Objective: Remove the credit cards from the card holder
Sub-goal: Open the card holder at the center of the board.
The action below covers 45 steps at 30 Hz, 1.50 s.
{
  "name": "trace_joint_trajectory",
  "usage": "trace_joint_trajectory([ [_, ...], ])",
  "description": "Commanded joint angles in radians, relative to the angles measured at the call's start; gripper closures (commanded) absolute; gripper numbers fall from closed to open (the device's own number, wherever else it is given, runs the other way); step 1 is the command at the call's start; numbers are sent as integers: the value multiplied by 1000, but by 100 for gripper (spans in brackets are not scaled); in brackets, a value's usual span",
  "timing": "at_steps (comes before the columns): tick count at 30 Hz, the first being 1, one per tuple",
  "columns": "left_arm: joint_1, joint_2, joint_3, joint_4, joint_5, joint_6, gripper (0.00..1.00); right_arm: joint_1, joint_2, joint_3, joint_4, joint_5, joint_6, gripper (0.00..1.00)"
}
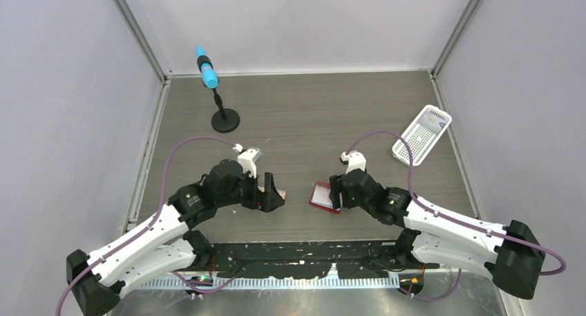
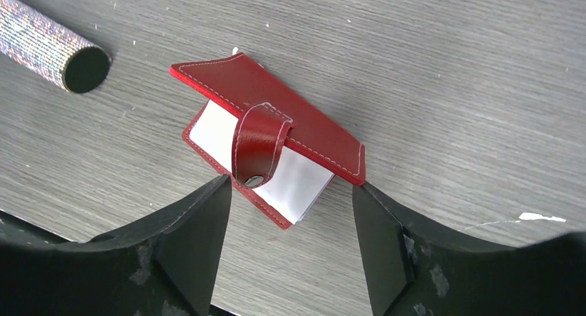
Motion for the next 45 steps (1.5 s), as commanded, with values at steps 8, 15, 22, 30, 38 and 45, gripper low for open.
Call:
trace_joint_trajectory([
  [8,-4,-65,2,-4,-39,33,15,1,17,90,14,-56,-262,16],
  [15,-4,-104,-13,-17,-56,37,14,1,108,154,-33,-96,-326,11],
  [22,-4,-119,-15,-37,-60,47,14,3,163,244,-115,-24,-366,11],
  [30,-4,-137,-26,-30,-65,44,13,9,248,327,-181,-9,-393,11],
  [38,-4,-157,-33,-42,-73,43,14,77,305,319,-151,-179,-414,11],
  [45,-4,-202,-45,-40,-102,37,13,165,409,357,-186,-17,-395,11],
])
